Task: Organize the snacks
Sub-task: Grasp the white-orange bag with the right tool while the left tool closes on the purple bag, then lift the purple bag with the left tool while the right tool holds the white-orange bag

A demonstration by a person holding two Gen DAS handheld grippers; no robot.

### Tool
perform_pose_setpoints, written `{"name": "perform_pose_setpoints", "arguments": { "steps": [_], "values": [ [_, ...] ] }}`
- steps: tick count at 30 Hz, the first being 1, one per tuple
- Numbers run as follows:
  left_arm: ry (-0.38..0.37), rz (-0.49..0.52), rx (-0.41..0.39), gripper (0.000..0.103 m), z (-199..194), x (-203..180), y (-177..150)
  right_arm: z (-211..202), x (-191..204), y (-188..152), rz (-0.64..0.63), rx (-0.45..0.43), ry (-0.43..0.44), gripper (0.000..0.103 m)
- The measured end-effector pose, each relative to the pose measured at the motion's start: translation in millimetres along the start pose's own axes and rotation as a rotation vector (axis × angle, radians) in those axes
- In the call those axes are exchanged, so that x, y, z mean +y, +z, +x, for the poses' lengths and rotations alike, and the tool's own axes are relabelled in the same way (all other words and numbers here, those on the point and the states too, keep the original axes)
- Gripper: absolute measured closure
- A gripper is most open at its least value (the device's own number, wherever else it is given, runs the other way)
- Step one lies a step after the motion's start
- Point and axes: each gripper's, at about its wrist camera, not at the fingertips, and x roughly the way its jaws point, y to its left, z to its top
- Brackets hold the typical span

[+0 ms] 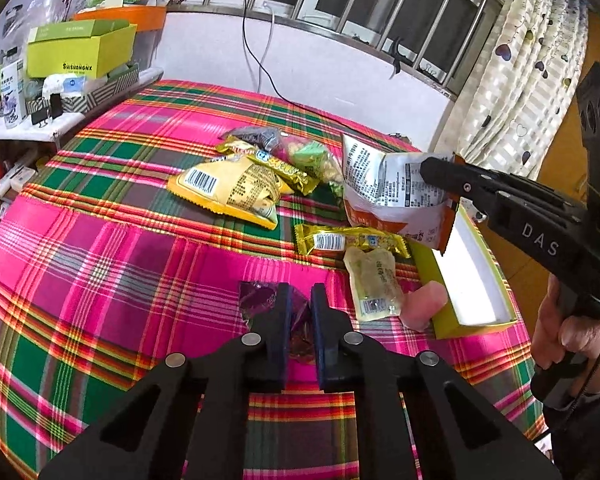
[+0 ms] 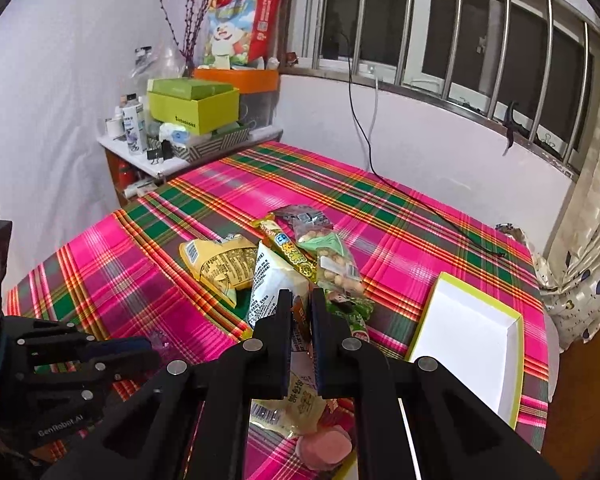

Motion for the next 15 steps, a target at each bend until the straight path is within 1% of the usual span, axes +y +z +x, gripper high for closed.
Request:
{"name": "perform_pose_setpoints", "arguments": {
  "steps": [8,11,15],
  "values": [
    [0.003,0.009,-0.006,0.095,-4.1,4.2,-3.5,-7.8,-2.5,-5.5,0.009,-0.004,0.002,0.096],
    [0.004,-0.017,-0.007,0.096,-7.5,12.4,-5.4,-9.1,-2.4,-7.6,0.011,-0.003,0.004,0.096],
    [0.009,-0.016,-0.021,0.100,-13.6,13.8,0.4,-10.3,-2.4,-8.0,0.012,-0.007,0.004,0.096]
  ]
}}
